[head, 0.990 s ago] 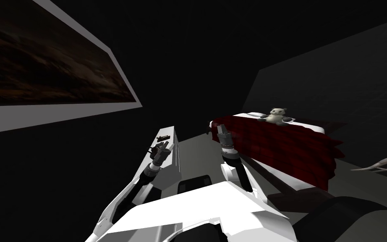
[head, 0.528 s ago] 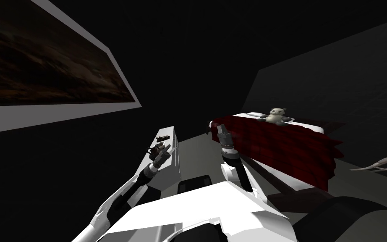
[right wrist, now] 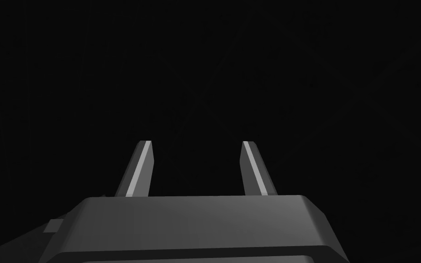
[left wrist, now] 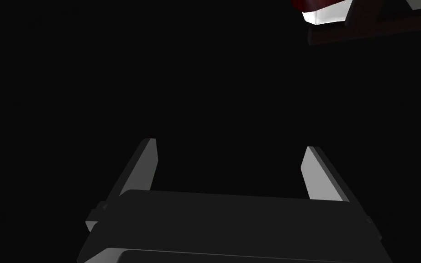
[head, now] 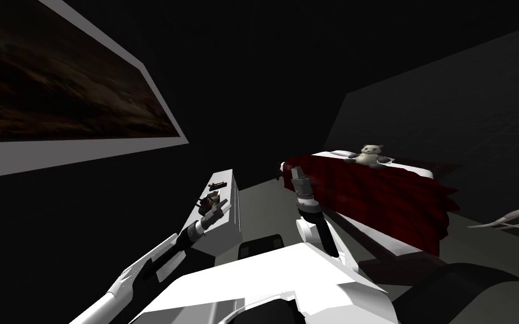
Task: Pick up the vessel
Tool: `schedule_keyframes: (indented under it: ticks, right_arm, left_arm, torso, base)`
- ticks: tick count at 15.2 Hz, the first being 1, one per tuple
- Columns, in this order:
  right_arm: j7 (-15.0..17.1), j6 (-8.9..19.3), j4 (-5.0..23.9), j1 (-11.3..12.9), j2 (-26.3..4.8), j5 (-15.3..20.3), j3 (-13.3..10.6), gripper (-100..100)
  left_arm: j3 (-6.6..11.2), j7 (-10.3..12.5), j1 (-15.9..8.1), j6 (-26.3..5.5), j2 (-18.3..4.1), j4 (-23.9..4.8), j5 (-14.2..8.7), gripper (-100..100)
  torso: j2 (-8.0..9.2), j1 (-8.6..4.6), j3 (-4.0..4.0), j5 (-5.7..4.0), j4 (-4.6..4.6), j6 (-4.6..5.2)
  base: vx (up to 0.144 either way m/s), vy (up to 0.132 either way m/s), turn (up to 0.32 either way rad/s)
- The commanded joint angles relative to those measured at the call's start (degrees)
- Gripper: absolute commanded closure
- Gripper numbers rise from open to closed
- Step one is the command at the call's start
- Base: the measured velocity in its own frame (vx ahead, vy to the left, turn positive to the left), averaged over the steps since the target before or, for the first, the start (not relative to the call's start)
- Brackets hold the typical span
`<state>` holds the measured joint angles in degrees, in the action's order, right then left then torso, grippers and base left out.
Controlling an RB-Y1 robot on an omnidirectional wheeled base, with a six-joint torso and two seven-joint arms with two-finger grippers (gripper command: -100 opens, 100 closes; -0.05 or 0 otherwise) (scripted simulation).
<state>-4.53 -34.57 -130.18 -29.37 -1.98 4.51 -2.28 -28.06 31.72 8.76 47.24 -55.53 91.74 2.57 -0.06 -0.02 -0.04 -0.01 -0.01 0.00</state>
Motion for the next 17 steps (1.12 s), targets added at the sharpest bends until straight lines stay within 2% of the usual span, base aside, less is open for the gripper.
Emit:
schedule_keyframes:
  ticks: [1, 2, 3, 4, 5, 6, 7, 8, 9, 10, 11, 12, 13, 14, 16, 17]
  right_arm:
    - [0.0, 0.0, 0.0, 0.0, 0.0, 0.0, 0.0, 0]
    - [0.0, 0.0, 0.0, 0.0, 0.0, 0.0, 0.0, 0]
    - [0.0, 0.0, 0.0, 0.0, 0.0, 0.0, 0.0, 0]
    - [0.0, 0.0, 0.0, 0.0, 0.0, 0.0, 0.0, 0]
    - [0.0, 0.0, 0.0, 0.0, 0.0, 0.0, 0.0, 0]
    - [0.0, 0.0, 0.0, 0.0, 0.0, 0.0, 0.0, 0]
    - [0.0, 0.0, 0.0, 0.0, 0.0, 0.0, 0.0, 0]
    - [0.0, 0.0, 0.0, 0.0, 0.0, 0.0, 0.0, 0]
    - [0.0, 0.0, 0.0, 0.0, 0.0, 0.0, 0.0, 0]
    - [0.0, 0.0, 0.0, 0.0, 0.0, 0.0, 0.0, 0]
    - [0.0, 0.0, 0.0, 0.0, 0.0, 0.0, 0.0, 0]
    - [0.0, 0.0, 0.0, 0.0, 0.0, 0.0, 0.0, 0]
    - [0.0, 0.0, 0.0, 0.0, 0.0, 0.0, 0.0, 0]
    - [0.0, 0.0, 0.0, 0.0, 0.0, 0.0, 0.0, 0]
    - [0.0, 0.0, 0.0, 0.0, 0.0, 0.0, 0.0, 0]
    - [0.0, 0.0, 0.0, 0.0, 0.0, 0.0, 0.0, 0]
  left_arm:
    - [-1.98, 2.2, -1.5, 0.9, -2.9, -2.7, 0.4, -100]
    - [-1.98, 2.2, -1.5, 0.9, -3.6, -2.7, 0.4, -100]
    - [-3.39, 3.6, -2.6, 1.6, -5.3, -4.7, 0.6, -100]
    - [-3.39, 3.6, -2.6, 1.6, -5.9, -4.7, 0.6, -100]
    - [-4.78, 5.0, -3.6, 2.2, -7.6, -6.6, 0.9, -100]
    - [-4.78, 5.0, -3.6, 2.2, -8.0, -6.6, 0.9, -100]
    - [-6.12, 6.4, -4.6, 2.8, -9.7, -8.5, 1.1, -100]
    - [-6.12, 6.4, -4.6, 2.8, -10.1, -8.5, 1.1, -100]
    - [-7.43, 7.7, -5.6, 3.4, -12.0, -10.3, 1.4, -100]
    - [-7.43, 7.7, -5.6, 3.4, -12.1, -10.3, 1.4, -100]
    - [-8.7, 9.0, -6.6, 4.0, -13.8, -12.1, 1.6, -100]
    - [-8.7, 9.0, -6.6, 4.0, -14.0, -12.1, 1.6, -100]
    - [-9.92, 10.3, -7.5, 4.6, -15.8, -13.8, 1.8, -100]
    - [-9.92, 10.3, -7.5, 4.6, -15.8, -13.8, 1.8, -100]
    - [-12.18, 12.5, -9.1, 5.6, -18.9, -16.9, 2.2, -100]
    - [-12.18, 12.5, -9.1, 5.6, -19.1, -16.9, 2.2, -100]
  torso:
    - [0.0, 0.0, 0.0, 0.0, 0.0, 0.0]
    - [0.0, 0.0, 0.0, 0.0, 0.0, 0.0]
    - [0.0, 0.0, 0.0, 0.0, 0.0, 0.0]
    - [-0.01, -0.01, -0.01, 0.0, 0.0, 0.0]
    - [-0.01, -0.01, 0.0, 0.0, 0.0, 0.0]
    - [-0.01, 0.0, 0.0, 0.0, 0.0, 0.0]
    - [-0.01, 0.0, 0.0, 0.0, 0.0, 0.0]
    - [-0.01, 0.0, 0.0, 0.0, 0.0, 0.0]
    - [-0.01, -0.01, -0.01, 0.0, 0.0, -0.01]
    - [-0.02, -0.01, -0.01, -0.01, 0.0, 0.0]
    - [-0.03, -0.01, -0.02, 0.0, -0.01, 0.0]
    - [-0.02, -0.01, -0.01, 0.0, -0.01, -0.01]
    - [-0.01, -0.01, -0.01, 0.0, 0.0, -0.01]
    - [-0.01, -0.01, 0.0, -0.01, 0.0, -0.01]
    - [-0.01, -0.02, 0.0, 0.0, 0.0, 0.0]
    - [-0.02, -0.04, -0.01, -0.01, 0.0, 0.0]
  base:
    - [0.012, -0.012, -0.009]
    - [0.012, -0.011, -0.006]
    - [0.013, -0.013, -0.006]
    - [0.012, -0.013, -0.009]
    - [0.012, -0.012, -0.01]
    - [0.013, -0.01, -0.007]
    - [0.015, -0.011, -0.01]
    - [0.016, -0.011, -0.009]
    - [0.019, -0.013, -0.008]
    - [0.018, -0.011, -0.009]
    - [0.017, -0.013, -0.013]
    - [0.014, -0.011, -0.008]
    - [0.014, -0.01, -0.011]
    - [0.014, -0.009, -0.008]
    - [0.019, -0.018, -0.018]
    - [0.025, -0.016, -0.012]
